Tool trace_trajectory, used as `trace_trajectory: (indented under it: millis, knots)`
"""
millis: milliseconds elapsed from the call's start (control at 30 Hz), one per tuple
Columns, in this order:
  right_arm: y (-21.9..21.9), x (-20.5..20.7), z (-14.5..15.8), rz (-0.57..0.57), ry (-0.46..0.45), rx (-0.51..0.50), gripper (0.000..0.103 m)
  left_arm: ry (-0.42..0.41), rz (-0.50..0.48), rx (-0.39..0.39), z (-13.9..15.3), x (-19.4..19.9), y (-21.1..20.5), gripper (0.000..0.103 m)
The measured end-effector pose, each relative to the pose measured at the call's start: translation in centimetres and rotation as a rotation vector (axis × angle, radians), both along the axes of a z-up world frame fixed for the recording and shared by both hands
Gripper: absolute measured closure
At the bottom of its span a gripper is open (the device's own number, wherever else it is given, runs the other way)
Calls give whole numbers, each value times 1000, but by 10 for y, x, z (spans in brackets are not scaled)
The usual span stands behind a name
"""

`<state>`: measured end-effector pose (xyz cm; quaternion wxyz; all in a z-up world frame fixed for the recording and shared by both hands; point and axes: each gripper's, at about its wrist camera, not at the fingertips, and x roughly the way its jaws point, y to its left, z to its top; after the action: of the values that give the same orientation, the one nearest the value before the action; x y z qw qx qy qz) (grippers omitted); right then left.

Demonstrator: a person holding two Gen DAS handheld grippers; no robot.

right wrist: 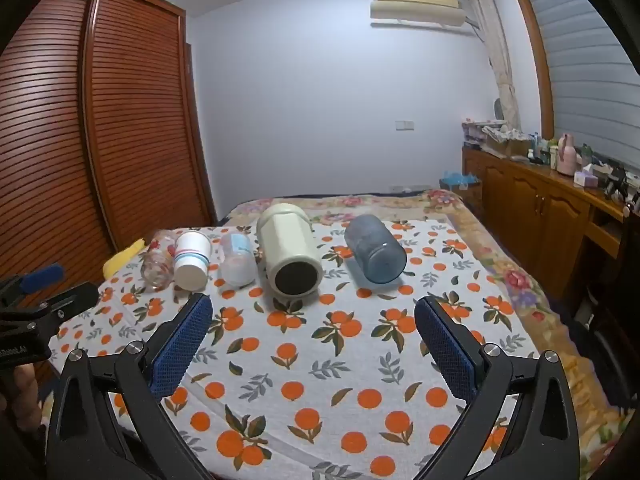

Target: Flip cup upright

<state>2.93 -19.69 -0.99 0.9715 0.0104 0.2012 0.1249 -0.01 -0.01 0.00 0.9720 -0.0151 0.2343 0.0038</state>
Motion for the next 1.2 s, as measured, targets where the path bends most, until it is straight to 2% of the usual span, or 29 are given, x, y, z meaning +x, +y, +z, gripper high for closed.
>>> trace_trajectory:
  millis: [1200]
  knots:
    - [1,0,0,-2,-2,5,0,-3,0,1,6,1,3,3]
